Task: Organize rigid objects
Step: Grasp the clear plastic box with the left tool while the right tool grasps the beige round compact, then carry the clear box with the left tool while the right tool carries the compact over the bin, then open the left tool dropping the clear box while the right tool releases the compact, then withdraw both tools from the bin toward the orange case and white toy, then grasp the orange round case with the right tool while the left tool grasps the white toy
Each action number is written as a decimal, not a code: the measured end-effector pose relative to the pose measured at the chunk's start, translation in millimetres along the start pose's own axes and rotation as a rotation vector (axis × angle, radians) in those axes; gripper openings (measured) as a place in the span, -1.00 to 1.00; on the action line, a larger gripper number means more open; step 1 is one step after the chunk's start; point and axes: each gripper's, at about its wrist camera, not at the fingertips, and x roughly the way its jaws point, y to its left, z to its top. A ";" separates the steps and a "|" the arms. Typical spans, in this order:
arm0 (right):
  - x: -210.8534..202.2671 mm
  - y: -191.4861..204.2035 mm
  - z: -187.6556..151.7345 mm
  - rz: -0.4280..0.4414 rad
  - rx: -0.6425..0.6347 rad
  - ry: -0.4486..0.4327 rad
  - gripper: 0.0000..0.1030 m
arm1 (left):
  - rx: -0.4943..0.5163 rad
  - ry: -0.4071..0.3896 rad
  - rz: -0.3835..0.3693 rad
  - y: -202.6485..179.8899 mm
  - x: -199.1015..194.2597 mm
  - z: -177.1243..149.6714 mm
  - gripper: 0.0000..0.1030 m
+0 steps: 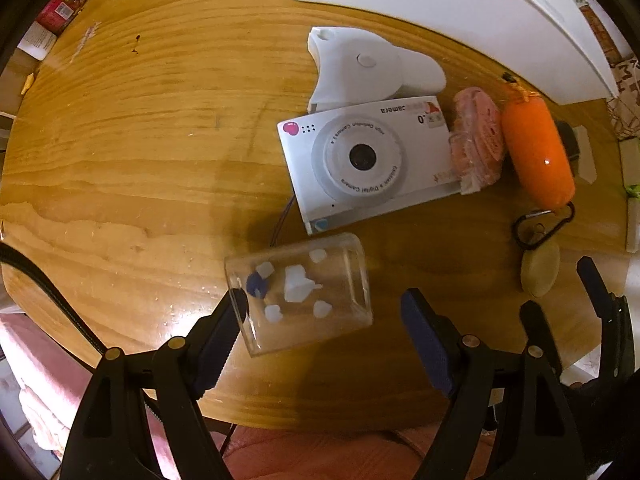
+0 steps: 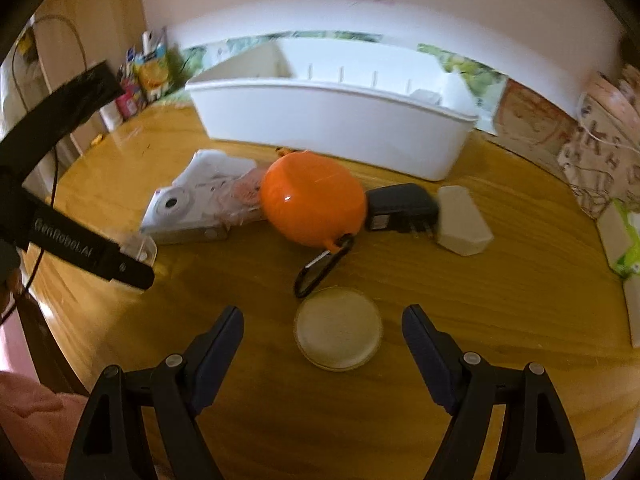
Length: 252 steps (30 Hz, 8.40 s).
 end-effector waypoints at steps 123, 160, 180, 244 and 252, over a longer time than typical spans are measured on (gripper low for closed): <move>-0.2 -14.5 153.4 0.007 -0.120 -0.399 0.07 | 0.147 -0.722 -0.063 -3.9 -148.6 102.3 0.35; 44.4 -23.2 158.8 0.043 -0.052 -0.331 0.48 | 0.125 -0.906 -0.145 -0.9 -150.3 126.0 0.64; -26.4 -28.4 117.9 0.004 -0.003 -0.387 0.58 | 0.139 -1.001 -0.099 15.1 -175.9 25.8 0.64; 52.8 -54.1 49.1 0.139 0.804 0.171 0.58 | 0.693 -0.287 0.011 -3.6 -24.6 28.8 0.64; 65.6 -53.0 58.2 0.143 0.820 0.202 0.61 | 0.709 -0.191 -0.034 -12.4 -7.7 32.8 0.64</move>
